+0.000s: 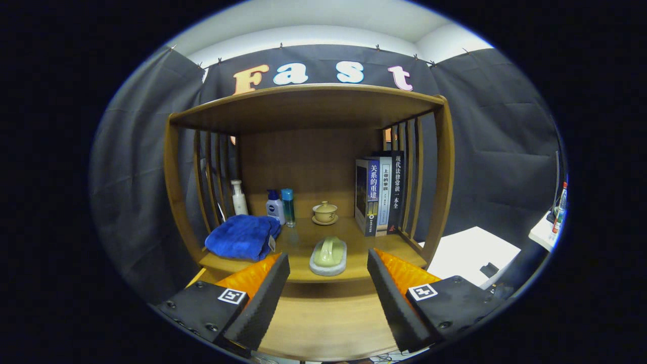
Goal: Pull open the drawer, take out the items inside it, and place them on the countertop above the cabinet.
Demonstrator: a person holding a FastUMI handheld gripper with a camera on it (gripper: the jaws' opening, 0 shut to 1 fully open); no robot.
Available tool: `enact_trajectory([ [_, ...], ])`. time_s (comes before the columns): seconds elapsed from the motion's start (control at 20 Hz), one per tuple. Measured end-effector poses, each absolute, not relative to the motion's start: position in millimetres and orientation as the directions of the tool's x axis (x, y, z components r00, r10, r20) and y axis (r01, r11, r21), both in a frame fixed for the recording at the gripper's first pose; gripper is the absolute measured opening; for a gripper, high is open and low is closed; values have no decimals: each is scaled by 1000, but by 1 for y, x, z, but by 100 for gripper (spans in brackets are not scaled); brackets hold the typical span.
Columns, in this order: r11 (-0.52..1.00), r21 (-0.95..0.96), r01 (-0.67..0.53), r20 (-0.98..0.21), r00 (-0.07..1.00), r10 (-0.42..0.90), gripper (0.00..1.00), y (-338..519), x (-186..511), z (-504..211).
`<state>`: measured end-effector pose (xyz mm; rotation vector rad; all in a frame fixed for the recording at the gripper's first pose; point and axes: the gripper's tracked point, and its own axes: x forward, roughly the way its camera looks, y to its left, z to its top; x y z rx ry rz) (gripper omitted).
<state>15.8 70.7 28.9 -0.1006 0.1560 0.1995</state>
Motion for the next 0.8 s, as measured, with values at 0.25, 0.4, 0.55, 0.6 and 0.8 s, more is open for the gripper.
enact_trajectory([
  [0.25, 979, -91, -182, -127, 977, 170, 100, 48, -17, 2],
  [0.4, 978, -99, -182, -144, 975, 167, 100, 38, -35, -18],
  [0.55, 979, -96, -183, -149, 975, 167, 100, 29, -48, -36],
  [0.6, 980, -84, -182, -156, 973, 168, 100, 27, -51, -42],
  [0.8, 982, -57, -179, -187, 968, 166, 100, 19, -65, -64],
])
